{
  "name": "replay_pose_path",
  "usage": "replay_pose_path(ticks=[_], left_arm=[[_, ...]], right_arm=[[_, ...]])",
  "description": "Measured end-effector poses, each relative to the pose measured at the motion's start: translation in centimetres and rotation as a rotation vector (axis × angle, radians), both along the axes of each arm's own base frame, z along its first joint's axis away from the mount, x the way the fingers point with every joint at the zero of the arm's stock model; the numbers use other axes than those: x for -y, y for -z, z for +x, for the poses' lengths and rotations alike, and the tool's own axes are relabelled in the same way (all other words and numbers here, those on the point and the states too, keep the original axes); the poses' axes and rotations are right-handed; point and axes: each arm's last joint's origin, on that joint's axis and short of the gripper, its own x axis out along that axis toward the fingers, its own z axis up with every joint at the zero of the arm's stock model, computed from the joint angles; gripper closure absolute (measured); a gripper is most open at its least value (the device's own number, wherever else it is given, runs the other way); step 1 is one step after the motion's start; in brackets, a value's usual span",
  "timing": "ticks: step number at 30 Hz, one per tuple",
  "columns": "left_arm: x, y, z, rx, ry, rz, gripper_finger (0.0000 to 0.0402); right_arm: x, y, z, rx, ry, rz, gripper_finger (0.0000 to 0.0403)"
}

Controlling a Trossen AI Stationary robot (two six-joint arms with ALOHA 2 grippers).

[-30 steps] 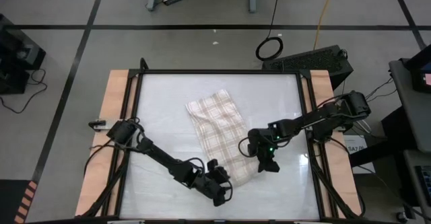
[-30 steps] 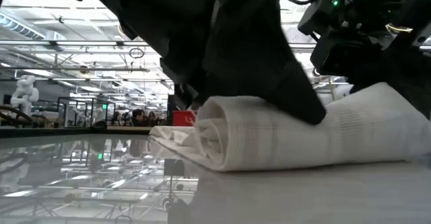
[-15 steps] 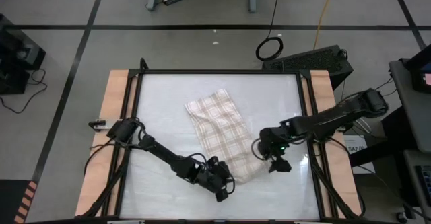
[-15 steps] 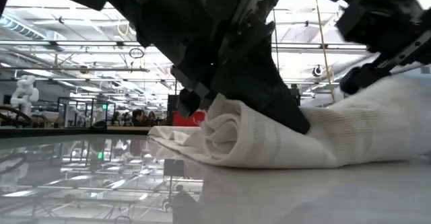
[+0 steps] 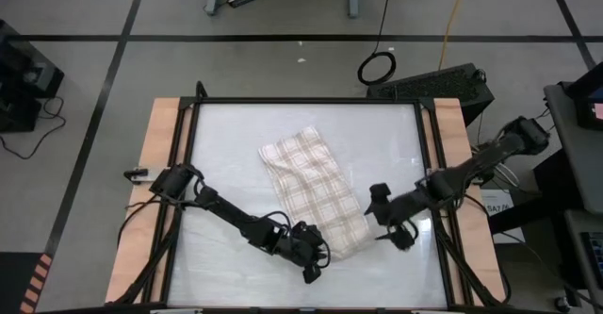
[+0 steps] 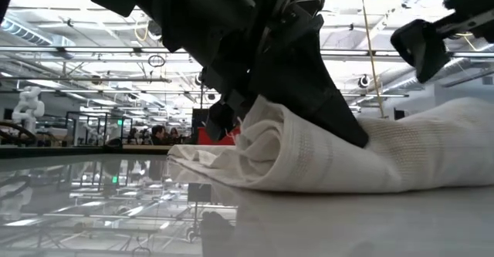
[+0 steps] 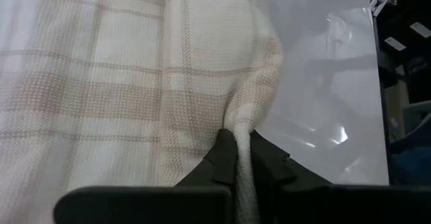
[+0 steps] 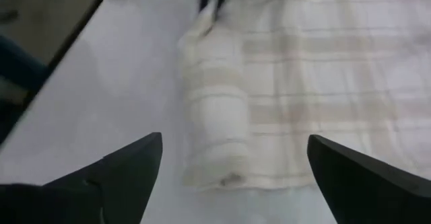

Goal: Roll towel
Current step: Roll the white-brown patterned towel

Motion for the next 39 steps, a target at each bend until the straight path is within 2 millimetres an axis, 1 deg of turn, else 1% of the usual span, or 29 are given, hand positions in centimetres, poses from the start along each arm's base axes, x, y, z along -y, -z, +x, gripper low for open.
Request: replay_pose_path(ticks=[4, 7, 9, 17, 20, 25, 28, 33, 36, 39], left_arm=[[-0.3, 0.0, 0.2, 0.000, 0.001, -0.009, 0.0380], [-0.6, -0.1, 0.4, -0.007, 0.022, -0.035, 0.0380], [-0.8, -0.1, 0.5, -0.007, 0.024, -0.042, 0.0379], [-1.4, -0.1, 0.7, -0.001, 0.061, -0.007, 0.0379], [-1.6, -0.1, 0.8, -0.006, 0.057, -0.009, 0.0379], [-1.7, -0.1, 0.9, -0.010, 0.046, -0.031, 0.0375], [-1.7, -0.2, 0.9, -0.005, 0.061, -0.024, 0.0353], [-1.6, -0.3, 0.7, -0.009, 0.065, -0.021, 0.0288], [-1.7, -1.7, 0.4, 0.002, 0.065, -0.025, 0.0252], [-2.1, -3.8, -0.5, -0.027, 0.069, -0.007, 0.0225]], right_arm=[[-2.3, 1.1, 0.8, 0.057, -0.122, -0.063, 0.0059], [-3.6, 2.3, 1.5, 0.079, -0.123, -0.106, 0.0068], [-4.1, 3.1, 1.7, 0.070, -0.102, -0.141, 0.0073], [-4.9, 7.0, 2.8, -0.054, -0.065, -0.203, 0.0092], [-5.1, 7.5, 3.0, -0.060, -0.048, -0.204, 0.0108], [-4.9, 7.7, 3.2, -0.075, 0.010, -0.180, 0.0144], [-4.6, 7.7, 3.3, -0.103, 0.042, -0.128, 0.0152], [-4.3, 7.7, 3.6, -0.120, 0.067, -0.100, 0.0146], [-4.1, 7.7, 3.7, -0.144, 0.050, -0.069, 0.0143], [-3.9, 7.7, 3.8, -0.152, 0.048, -0.058, 0.0148]])
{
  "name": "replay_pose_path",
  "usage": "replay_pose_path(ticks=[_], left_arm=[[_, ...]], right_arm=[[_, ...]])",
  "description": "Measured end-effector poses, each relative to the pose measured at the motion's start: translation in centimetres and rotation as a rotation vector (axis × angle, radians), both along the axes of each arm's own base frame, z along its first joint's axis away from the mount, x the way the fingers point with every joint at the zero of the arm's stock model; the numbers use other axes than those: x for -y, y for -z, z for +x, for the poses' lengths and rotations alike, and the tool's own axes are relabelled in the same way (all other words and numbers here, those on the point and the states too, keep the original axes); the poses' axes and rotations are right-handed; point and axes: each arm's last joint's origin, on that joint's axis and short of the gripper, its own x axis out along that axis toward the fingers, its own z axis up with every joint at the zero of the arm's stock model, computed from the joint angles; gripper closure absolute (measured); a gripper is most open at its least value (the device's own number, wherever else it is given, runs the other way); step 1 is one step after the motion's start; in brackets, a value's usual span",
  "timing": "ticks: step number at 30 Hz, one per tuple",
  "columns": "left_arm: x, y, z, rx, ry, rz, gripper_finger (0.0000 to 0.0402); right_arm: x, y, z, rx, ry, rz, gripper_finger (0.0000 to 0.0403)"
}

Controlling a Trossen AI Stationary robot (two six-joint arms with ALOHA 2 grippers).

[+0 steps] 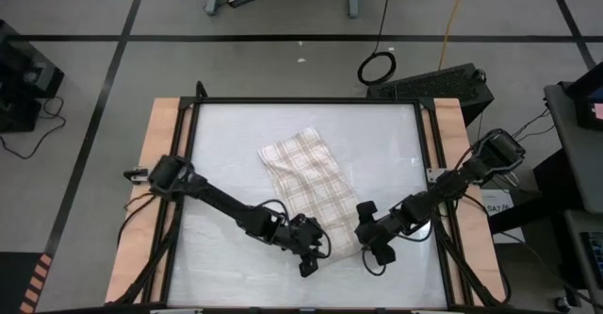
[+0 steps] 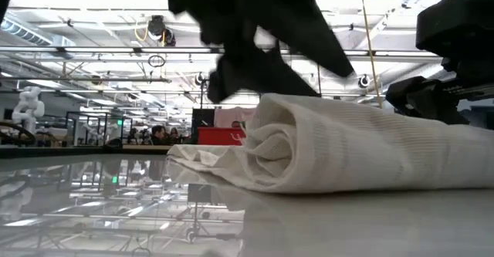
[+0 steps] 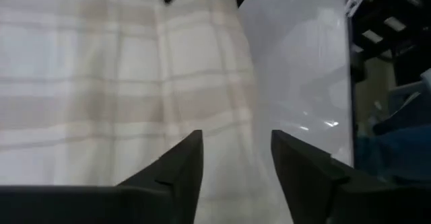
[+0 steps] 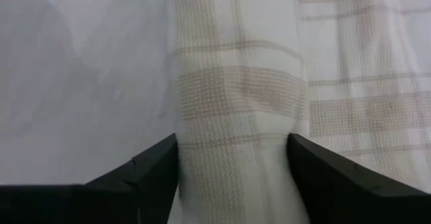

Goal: Roll towel
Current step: Roll the white-brown patterned towel

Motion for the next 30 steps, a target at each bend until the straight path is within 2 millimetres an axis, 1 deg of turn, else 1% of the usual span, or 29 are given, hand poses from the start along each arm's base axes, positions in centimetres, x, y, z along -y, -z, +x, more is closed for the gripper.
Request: replay_pose_path(ticks=[2, 4, 7, 9, 11, 13, 15, 17, 20, 22, 28, 30], left_arm=[[-0.2, -1.4, -0.5, 0.001, -0.004, 0.006, 0.0210], [0.1, -2.5, -1.2, 0.011, -0.012, 0.023, 0.0195], [1.5, -3.2, -1.7, 0.063, -0.023, 0.031, 0.0173], [2.7, -3.0, -2.2, 0.084, -0.026, 0.040, 0.0158], [3.7, -2.7, -2.3, 0.108, -0.071, 0.034, 0.0145], [4.3, -2.2, -2.8, 0.107, -0.117, 0.075, 0.0133], [4.6, -2.0, -2.9, 0.132, -0.151, 0.101, 0.0125], [4.8, -2.0, -3.0, 0.143, -0.149, 0.144, 0.0120], [4.9, -1.5, -2.7, 0.148, -0.116, 0.173, 0.0118], [4.6, -1.2, -2.5, 0.142, -0.109, 0.188, 0.0118], [3.5, -0.6, -0.8, 0.201, -0.136, 0.130, 0.0118], [3.4, -0.5, -0.6, 0.204, -0.136, 0.124, 0.0118]], right_arm=[[0.1, 0.0, 0.0, -0.003, 0.002, 0.000, 0.0155], [0.3, 0.0, 0.2, -0.006, 0.006, 0.003, 0.0165], [0.6, 0.0, 0.4, -0.008, 0.017, 0.006, 0.0183], [0.9, 0.0, 0.5, -0.017, 0.016, 0.022, 0.0195], [1.1, 0.0, 0.6, -0.026, 0.013, 0.038, 0.0208], [1.3, 0.0, 0.8, -0.033, 0.009, 0.050, 0.0222], [1.5, 0.0, 0.9, -0.043, 0.004, 0.069, 0.0237], [1.6, 0.0, 0.9, -0.054, -0.007, 0.095, 0.0254], [1.9, 0.0, 1.1, -0.066, -0.010, 0.119, 0.0277], [2.0, 0.0, 1.1, -0.076, -0.019, 0.138, 0.0291], [2.4, -0.5, 1.7, -0.103, -0.034, 0.220, 0.0323], [2.6, -0.7, 2.0, -0.107, -0.032, 0.240, 0.0328]])
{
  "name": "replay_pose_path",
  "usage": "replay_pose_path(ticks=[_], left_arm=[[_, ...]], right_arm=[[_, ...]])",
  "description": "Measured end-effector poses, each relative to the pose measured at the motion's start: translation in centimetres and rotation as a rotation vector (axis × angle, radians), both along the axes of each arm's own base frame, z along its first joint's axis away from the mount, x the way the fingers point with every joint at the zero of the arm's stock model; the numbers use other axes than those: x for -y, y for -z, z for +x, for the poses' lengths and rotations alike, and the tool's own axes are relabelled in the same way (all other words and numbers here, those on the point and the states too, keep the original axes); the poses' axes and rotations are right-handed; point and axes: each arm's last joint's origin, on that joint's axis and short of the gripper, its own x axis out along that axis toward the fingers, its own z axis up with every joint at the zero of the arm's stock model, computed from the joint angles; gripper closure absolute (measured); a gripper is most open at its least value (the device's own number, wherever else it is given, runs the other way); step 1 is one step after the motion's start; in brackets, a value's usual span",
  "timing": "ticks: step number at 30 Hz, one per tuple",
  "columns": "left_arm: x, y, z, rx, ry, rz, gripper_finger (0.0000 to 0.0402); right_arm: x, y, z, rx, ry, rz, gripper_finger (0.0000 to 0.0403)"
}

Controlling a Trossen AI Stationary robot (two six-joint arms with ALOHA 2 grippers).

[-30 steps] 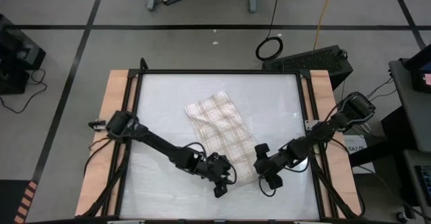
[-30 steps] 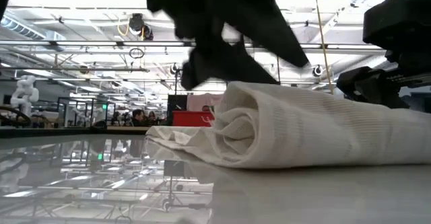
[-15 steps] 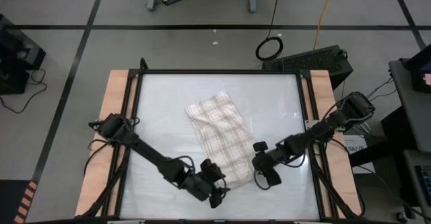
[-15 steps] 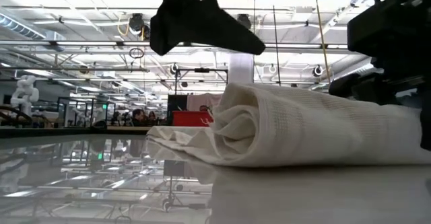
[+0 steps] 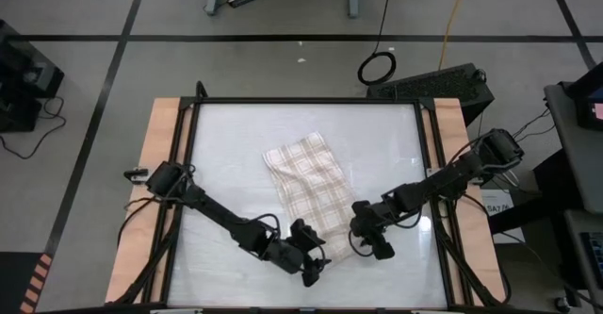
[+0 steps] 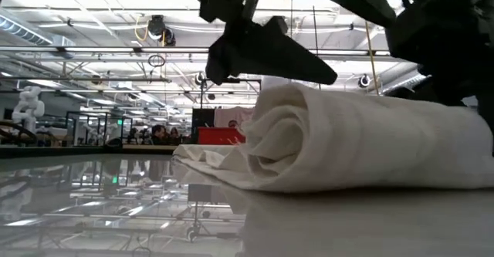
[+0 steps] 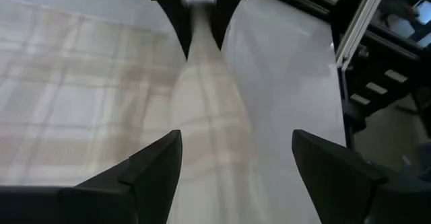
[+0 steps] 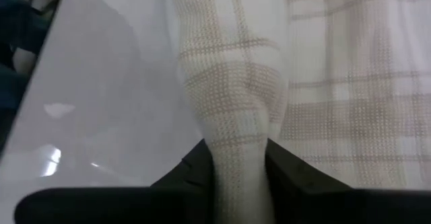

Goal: Roll towel
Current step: Roll the white-brown patterned towel

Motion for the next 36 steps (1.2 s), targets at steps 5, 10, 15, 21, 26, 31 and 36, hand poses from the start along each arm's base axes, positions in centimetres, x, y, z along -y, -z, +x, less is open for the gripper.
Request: replay_pose_path(ticks=[5, 10, 15, 21, 26, 31, 36], left_arm=[[-0.4, 0.0, 0.2, -0.006, -0.018, 0.007, 0.0118], [-0.4, 0.0, 0.2, -0.003, -0.011, -0.001, 0.0118], [-0.1, -0.1, 0.2, 0.002, -0.022, -0.081, 0.0118], [1.1, -0.1, -0.5, -0.038, 0.023, -0.112, 0.0118], [1.7, 0.6, -1.5, -0.116, 0.021, -0.040, 0.0118], [1.6, 0.7, -1.7, -0.109, -0.013, 0.058, 0.0118], [1.1, 0.5, -1.1, -0.085, 0.017, 0.064, 0.0118]], right_arm=[[0.5, -0.1, 0.4, -0.009, 0.009, 0.038, 0.0331], [1.1, -0.2, 0.5, -0.043, 0.016, 0.104, 0.0332], [1.8, -0.3, 0.8, -0.105, 0.050, 0.211, 0.0332], [2.8, -0.4, 1.1, -0.152, 0.077, 0.308, 0.0332], [3.6, -0.5, 1.3, -0.170, 0.080, 0.363, 0.0332], [4.3, 0.1, 1.6, -0.250, 0.098, 0.454, 0.0332], [4.6, 1.1, 1.9, -0.305, 0.121, 0.484, 0.0332]])
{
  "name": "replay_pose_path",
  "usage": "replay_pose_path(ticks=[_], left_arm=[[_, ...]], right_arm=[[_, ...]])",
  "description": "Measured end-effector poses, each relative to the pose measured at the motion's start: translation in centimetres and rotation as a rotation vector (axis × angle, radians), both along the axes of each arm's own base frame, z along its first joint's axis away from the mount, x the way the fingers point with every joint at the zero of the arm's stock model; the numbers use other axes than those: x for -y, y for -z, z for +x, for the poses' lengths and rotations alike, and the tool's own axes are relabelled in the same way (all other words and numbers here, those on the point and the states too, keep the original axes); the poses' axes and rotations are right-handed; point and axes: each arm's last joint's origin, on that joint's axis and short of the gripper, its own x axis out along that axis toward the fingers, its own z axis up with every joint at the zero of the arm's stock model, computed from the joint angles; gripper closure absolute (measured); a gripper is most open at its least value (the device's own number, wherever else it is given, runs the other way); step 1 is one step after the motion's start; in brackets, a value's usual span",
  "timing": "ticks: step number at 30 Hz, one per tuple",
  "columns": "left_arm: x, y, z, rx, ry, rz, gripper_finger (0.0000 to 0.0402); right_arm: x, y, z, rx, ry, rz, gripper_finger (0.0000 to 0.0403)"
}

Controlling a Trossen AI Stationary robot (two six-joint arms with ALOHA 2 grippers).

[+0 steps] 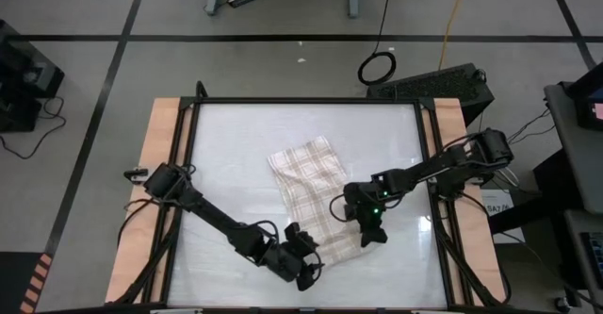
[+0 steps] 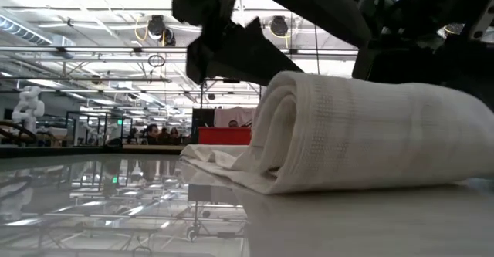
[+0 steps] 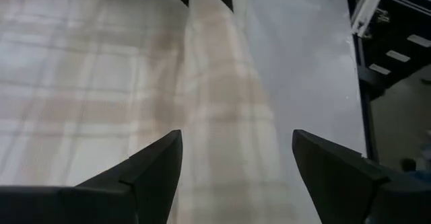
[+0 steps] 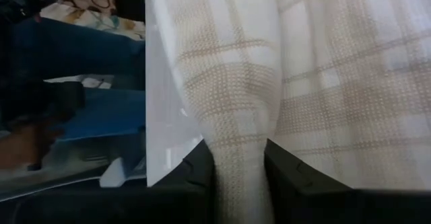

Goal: Roll towel
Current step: Roll the white-brown patterned towel

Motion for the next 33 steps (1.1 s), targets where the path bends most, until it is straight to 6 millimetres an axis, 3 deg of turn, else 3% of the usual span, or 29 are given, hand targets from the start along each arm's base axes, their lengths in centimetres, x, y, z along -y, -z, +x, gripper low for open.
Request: replay_pose_path(ticks=[14, 19, 24, 29, 33], left_arm=[[-0.3, -0.3, 0.5, 0.007, 0.056, -0.073, 0.0118], [-0.4, 1.0, 0.5, -0.060, 0.039, -0.105, 0.0124], [-0.9, 2.5, 0.8, -0.123, 0.045, -0.134, 0.0195], [-1.6, 2.5, 1.2, -0.123, 0.033, -0.138, 0.0278], [-1.9, 2.5, 1.4, -0.124, 0.025, -0.140, 0.0318]], right_arm=[[0.8, 1.2, 0.8, -0.020, -0.005, 0.088, 0.0332], [1.3, 1.1, 0.9, -0.025, 0.008, 0.111, 0.0332], [1.4, 1.1, 0.9, -0.021, 0.016, 0.115, 0.0332], [1.4, 1.1, 0.9, -0.021, 0.016, 0.114, 0.0332], [1.3, 1.0, 0.9, 0.004, 0.002, 0.102, 0.0313]])
